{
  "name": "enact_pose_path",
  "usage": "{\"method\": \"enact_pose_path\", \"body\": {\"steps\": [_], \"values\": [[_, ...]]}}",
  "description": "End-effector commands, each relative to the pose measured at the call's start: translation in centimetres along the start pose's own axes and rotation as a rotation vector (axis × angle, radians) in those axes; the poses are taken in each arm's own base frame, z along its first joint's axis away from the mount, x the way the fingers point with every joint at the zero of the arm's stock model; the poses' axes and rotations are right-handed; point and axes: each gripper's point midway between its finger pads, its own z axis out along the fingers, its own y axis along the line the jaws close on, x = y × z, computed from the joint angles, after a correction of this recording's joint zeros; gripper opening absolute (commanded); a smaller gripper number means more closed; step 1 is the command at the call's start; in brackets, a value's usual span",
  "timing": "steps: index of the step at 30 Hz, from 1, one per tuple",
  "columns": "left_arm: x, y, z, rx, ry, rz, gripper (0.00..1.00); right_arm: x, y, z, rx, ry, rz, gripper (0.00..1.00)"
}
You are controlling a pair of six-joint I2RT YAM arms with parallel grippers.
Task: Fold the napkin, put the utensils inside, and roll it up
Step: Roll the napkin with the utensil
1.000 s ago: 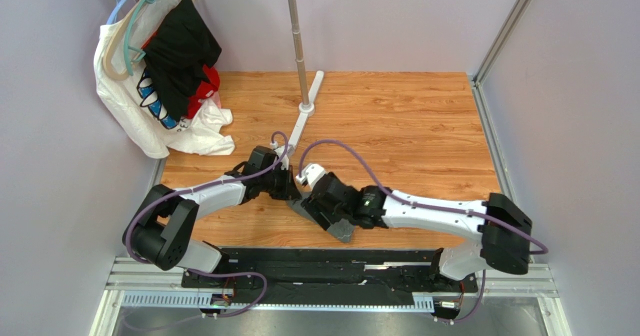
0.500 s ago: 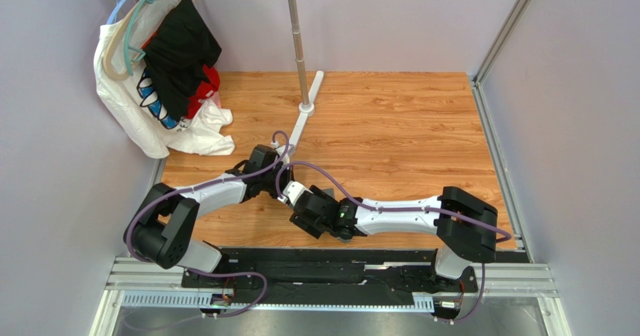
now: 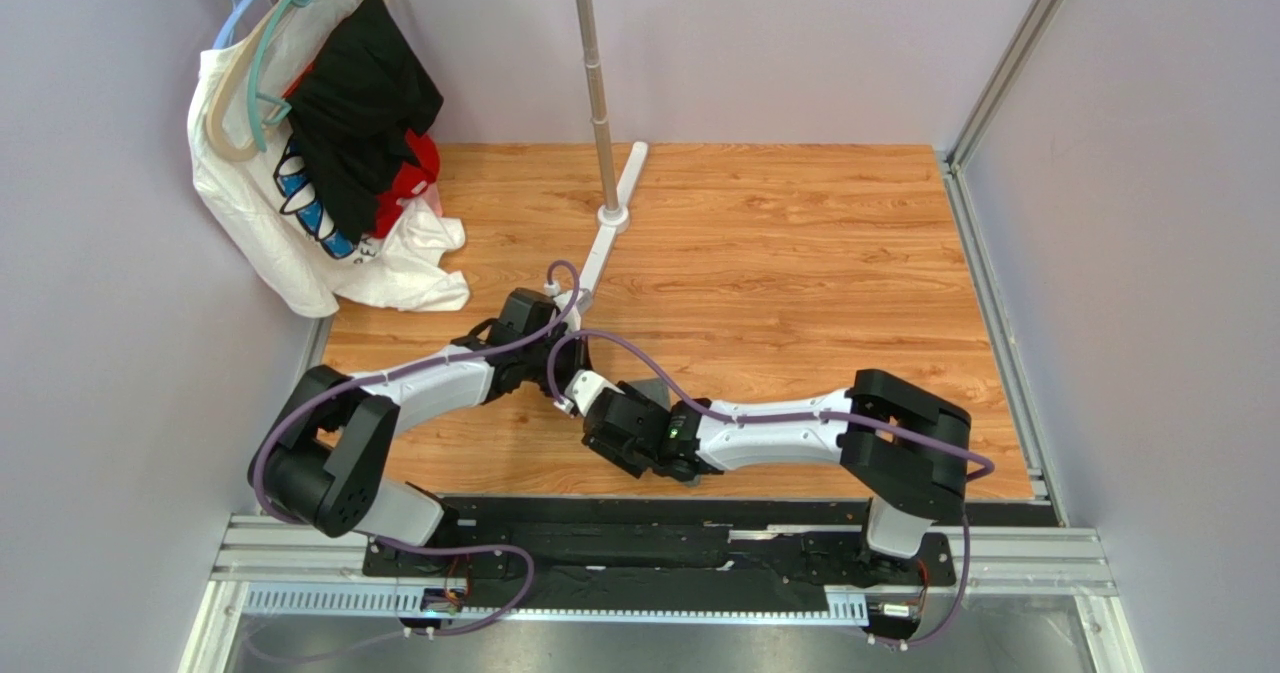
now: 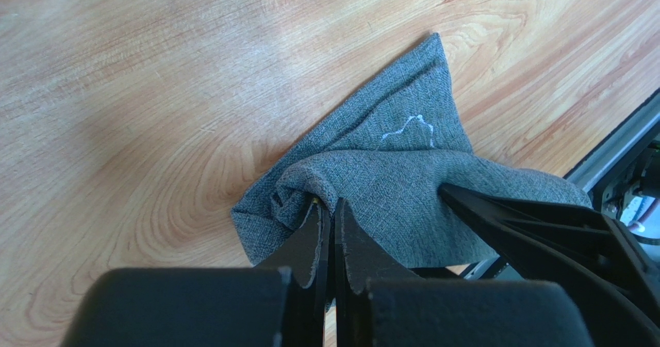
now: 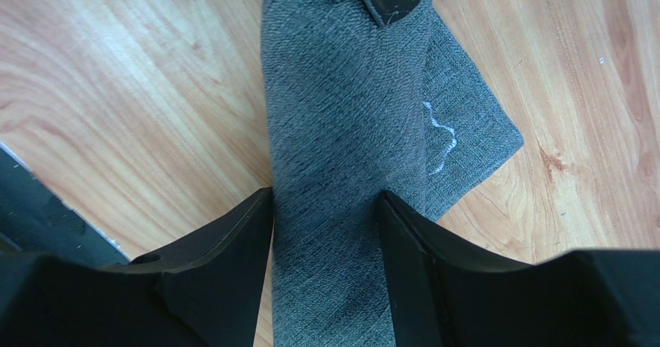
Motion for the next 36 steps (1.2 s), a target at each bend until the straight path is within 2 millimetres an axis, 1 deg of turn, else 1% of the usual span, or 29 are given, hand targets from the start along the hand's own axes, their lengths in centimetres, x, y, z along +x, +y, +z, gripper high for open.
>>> {"method": "enact_pose_path", "body": {"steps": [1,3,4,5,6,7,8,9,10,11,12,14,15,16,17,18,20,21,23,24,26,27,28,29,30,31,33,34,36], "values": [[-0.6,-0.9,-0.3,0.038,-0.009,0.028,0.0,1.4,-0.1,1.4,-0.012,0.042,0.059,0.54],[-1.0,-1.3,-0.6,0.052,-0.03,0.04,0.0,2.0,-0.4,1.7,-0.017,0.064,0.081,0.47],[-0.8,-1.2,-0.7,0.051,-0.031,0.043,0.01,2.3,-0.3,1.7,-0.029,0.074,0.092,0.42],[-0.9,-0.9,-0.8,0.031,-0.035,0.04,0.05,2.4,-0.4,1.8,-0.035,0.08,0.105,0.34],[-1.1,-0.9,-1.2,0.017,-0.051,0.041,0.12,2.7,-0.4,1.8,-0.046,0.09,0.113,0.32],[-1.2,-0.7,-1.4,0.007,-0.059,0.03,0.29,2.6,-0.1,1.6,-0.074,0.088,0.132,0.29],[-1.3,-0.6,-1.6,-0.007,-0.072,0.023,0.38,2.7,-0.2,1.5,-0.087,0.094,0.147,0.25],[-1.4,-0.7,-2.1,-0.01,-0.092,0.021,0.49,2.8,-0.1,1.4,-0.103,0.1,0.155,0.24],[-1.4,-0.7,-2.4,-0.017,-0.104,-0.005,0.68,2.8,0.4,1.1,-0.145,0.106,0.176,0.22],[-1.9,-0.7,-3.0,-0.031,-0.139,-0.009,0.72,2.9,0.3,0.8,-0.159,0.112,0.192,0.22],[-1.6,-0.4,-3.2,-0.045,-0.146,-0.021,0.76,2.9,0.5,0.6,-0.177,0.117,0.202,0.21],[-2.0,0.0,-4.2,-0.08,-0.199,-0.04,0.77,3.1,1.0,0.0,-0.24,0.136,0.228,0.21],[-1.7,0.4,-4.4,-0.097,-0.209,-0.047,0.78,3.0,1.0,-0.2,-0.254,0.14,0.234,0.2],[-1.7,0.8,-4.7,-0.112,-0.222,-0.061,0.79,3.1,1.8,-0.6,-0.308,0.151,0.242,0.2],[-2.1,0.8,-5.2,-0.119,-0.257,-0.06,0.79,3.1,1.7,-0.8,-0.318,0.155,0.253,0.2],[-1.7,1.2,-5.3,-0.128,-0.262,-0.065,0.79,3.1,1.8,-0.9,-0.328,0.158,0.256,0.2],[-2.0,1.2,-5.9,-0.129,-0.309,-0.067,0.79,3.3,1.7,-1.0,-0.357,0.168,0.276,0.19],[-1.6,1.5,-5.9,-0.133,-0.313,-0.072,0.79,3.2,1.8,-1.0,-0.371,0.169,0.284,0.19],[-1.8,1.3,-6.2,-0.118,-0.35,-0.066,0.79,3.0,1.8,-1.1,-0.409,0.17,0.306,0.19],[-1.2,1.5,-6.0,-0.114,-0.348,-0.066,0.79,3.0,2.1,-1.2,-0.432,0.175,0.314,0.19],[-1.7,0.5,-6.2,-0.052,-0.385,-0.034,0.79,2.7,1.9,-1.2,-0.458,0.171,0.335,0.18],[-1.4,0.3,-6.1,-0.032,-0.391,-0.017,0.78,2.5,2.3,-1.5,-0.498,0.174,0.343,0.18],[-1.9,-0.5,-6.2,0.014,-0.414,0.01,0.78,2.5,2.1,-1.4,-0.513,0.174,0.36,0.18],[-1.8,-0.8,-6.2,0.034,-0.419,0.027,0.78,2.3,2.0,-1.5,-0.531,0.171,0.37,0.18],[-1.6,-0.8,-6.0,0.041,-0.417,0.045,0.78,2.2,2.4,-1.8,-0.577,0.172,0.379,0.18],[-1.8,-1.3,-6.1,0.066,-0.429,0.065,0.78,2.0,2.0,-1.7,-0.591,0.168,0.401,0.18],[-1.8,-1.3,-5.9,0.077,-0.428,0.088,0.77,1.8,2.1,-1.9,-0.639,0.166,0.421,0.18],[-1.8,-1.6,-5.9,0.093,-0.43,0.099,0.77,1.8,1.6,-1.7,-0.64,0.168,0.438,0.17],[-1.6,-1.8,-5.8,0.112,-0.424,0.111,0.75,1.7,1.3,-1.7,-0.659,0.165,0.451,0.17]]}}
